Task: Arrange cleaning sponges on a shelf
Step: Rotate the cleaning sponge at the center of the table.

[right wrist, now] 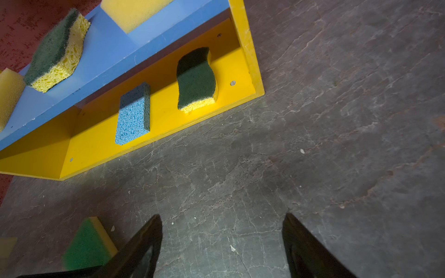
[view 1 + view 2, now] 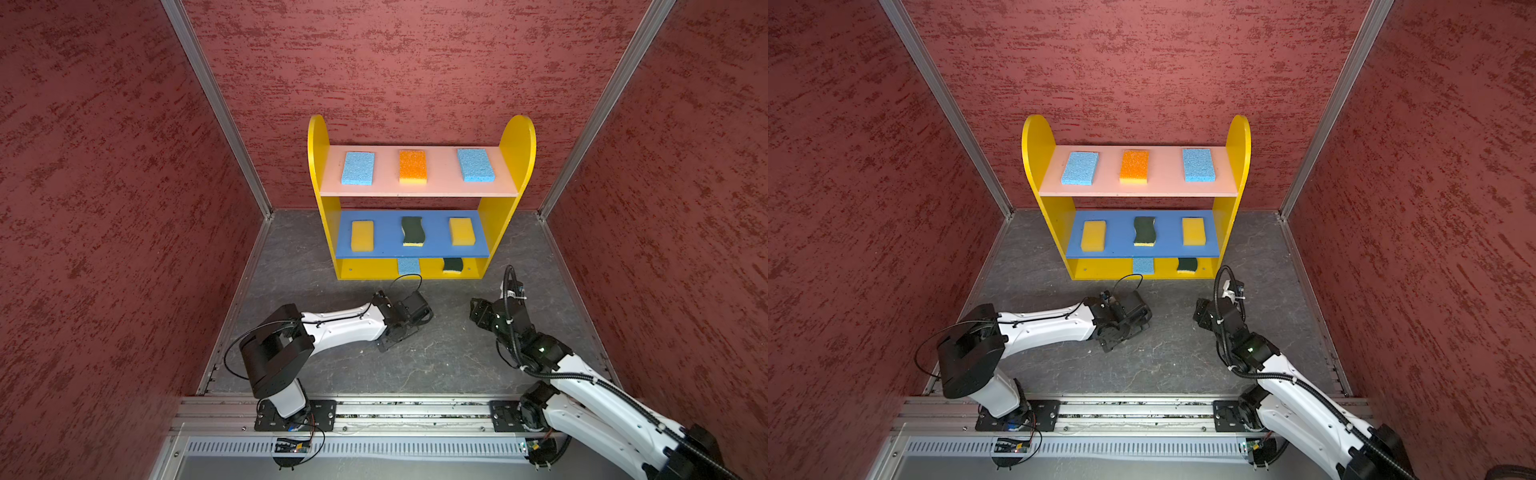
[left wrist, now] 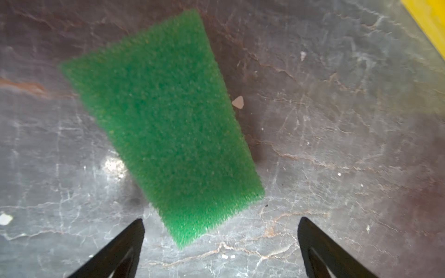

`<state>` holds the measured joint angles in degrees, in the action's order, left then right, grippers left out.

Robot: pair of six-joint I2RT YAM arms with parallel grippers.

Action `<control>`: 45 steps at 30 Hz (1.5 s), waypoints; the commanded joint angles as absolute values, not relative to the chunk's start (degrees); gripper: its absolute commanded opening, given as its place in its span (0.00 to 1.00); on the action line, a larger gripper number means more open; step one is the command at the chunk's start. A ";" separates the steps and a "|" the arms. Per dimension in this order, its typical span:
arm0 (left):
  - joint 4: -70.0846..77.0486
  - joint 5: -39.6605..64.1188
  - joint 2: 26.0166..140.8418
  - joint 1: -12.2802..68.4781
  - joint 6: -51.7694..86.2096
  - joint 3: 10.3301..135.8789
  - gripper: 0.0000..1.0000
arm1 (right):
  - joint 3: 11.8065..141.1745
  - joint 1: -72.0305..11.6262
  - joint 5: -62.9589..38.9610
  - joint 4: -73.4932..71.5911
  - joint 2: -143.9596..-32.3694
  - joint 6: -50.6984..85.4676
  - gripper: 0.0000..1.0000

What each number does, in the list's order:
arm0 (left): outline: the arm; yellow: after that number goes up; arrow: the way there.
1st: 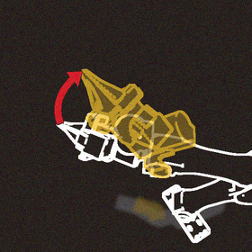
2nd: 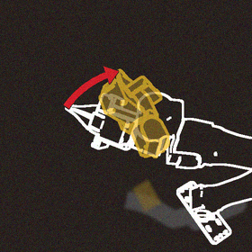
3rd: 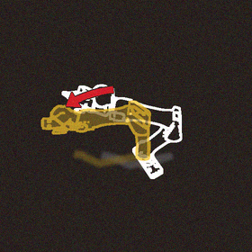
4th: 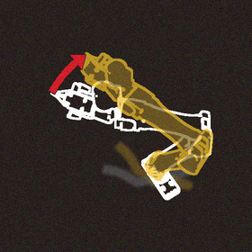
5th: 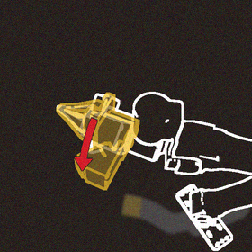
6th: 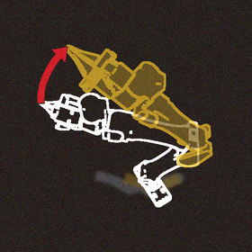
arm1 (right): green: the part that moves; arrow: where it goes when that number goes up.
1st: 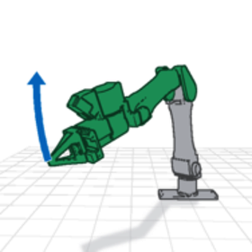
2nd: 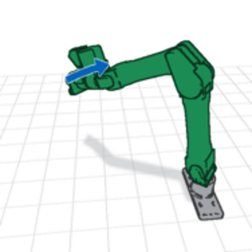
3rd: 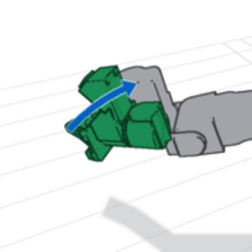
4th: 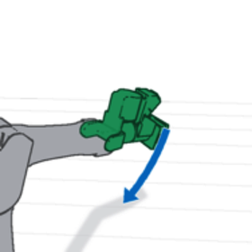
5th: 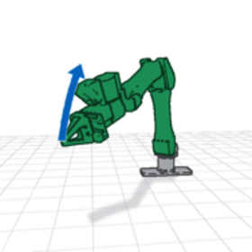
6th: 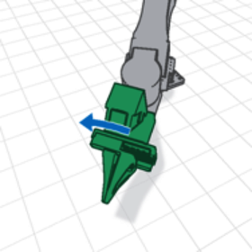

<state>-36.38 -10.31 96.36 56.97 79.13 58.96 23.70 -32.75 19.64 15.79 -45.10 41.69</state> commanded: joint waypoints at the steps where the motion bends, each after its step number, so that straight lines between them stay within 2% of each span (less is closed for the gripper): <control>1: -38.17 -9.03 97.92 57.01 79.71 60.25 1.00 | 22.82 -32.12 19.22 14.16 -44.82 41.15 0.80; 9: -45.71 -9.76 102.26 55.64 80.16 65.38 0.99 | 22.54 -31.46 19.08 13.28 -44.61 40.69 0.80; 25: -48.50 -8.87 106.38 53.77 79.10 66.66 1.00 | 20.84 -30.07 16.51 8.71 -46.92 40.46 0.81; 38: -47.47 -10.34 98.74 53.90 73.35 56.45 0.93 | 19.29 -29.53 14.75 7.47 -47.64 41.74 0.81; 45: -46.05 -12.14 92.25 53.77 69.11 49.51 0.93 | 18.92 -29.46 13.83 7.08 -47.89 42.45 0.80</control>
<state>-46.00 -10.66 93.51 54.00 72.77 51.70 19.64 -29.93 14.61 8.73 -47.79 41.80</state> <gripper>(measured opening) 0.932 0.804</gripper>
